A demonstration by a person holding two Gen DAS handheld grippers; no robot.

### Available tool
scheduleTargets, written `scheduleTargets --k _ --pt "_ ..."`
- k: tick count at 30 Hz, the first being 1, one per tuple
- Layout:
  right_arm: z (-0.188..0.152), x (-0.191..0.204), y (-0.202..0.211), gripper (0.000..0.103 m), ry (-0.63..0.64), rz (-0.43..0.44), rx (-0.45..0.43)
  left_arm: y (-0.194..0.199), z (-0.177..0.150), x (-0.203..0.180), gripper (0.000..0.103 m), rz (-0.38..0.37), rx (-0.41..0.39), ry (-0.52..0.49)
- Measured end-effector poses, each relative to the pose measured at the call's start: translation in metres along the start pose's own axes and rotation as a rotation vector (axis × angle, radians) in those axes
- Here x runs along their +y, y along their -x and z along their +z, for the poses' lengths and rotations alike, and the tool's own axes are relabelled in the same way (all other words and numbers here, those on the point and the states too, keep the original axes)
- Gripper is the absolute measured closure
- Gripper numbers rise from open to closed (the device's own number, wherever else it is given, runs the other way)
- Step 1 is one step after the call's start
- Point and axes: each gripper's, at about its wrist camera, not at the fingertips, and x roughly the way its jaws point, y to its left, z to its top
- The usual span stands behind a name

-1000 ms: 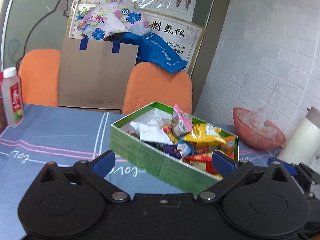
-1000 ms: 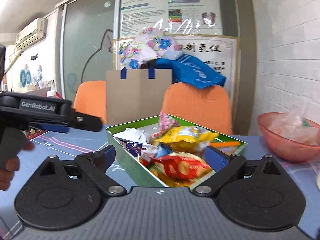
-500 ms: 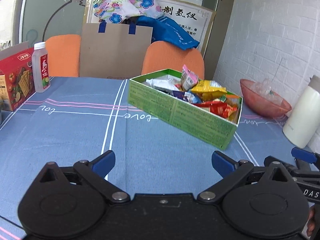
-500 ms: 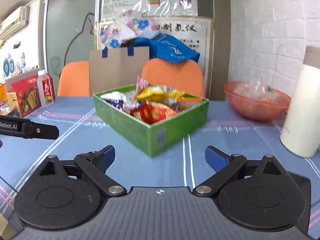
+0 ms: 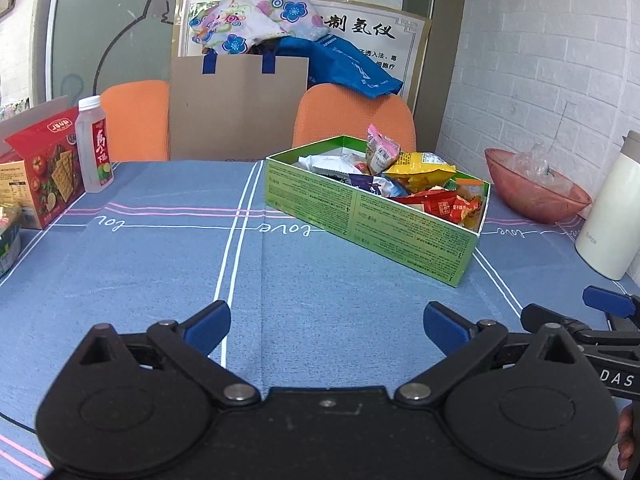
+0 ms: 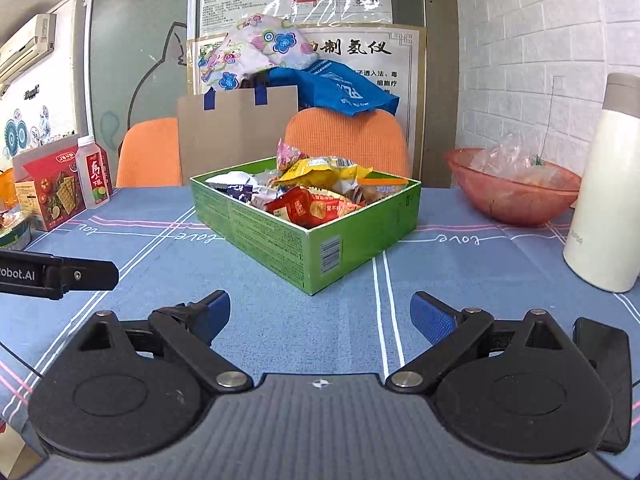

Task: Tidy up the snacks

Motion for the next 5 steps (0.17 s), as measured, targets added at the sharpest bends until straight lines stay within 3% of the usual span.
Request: scheduleTargets --k 5 --pt "0.002 0.0019 -0.002 0.0 0.007 0.003 -0.001 0.0002 -0.0008 -0.0004 0.0 0.004 -0.003 -0.003"
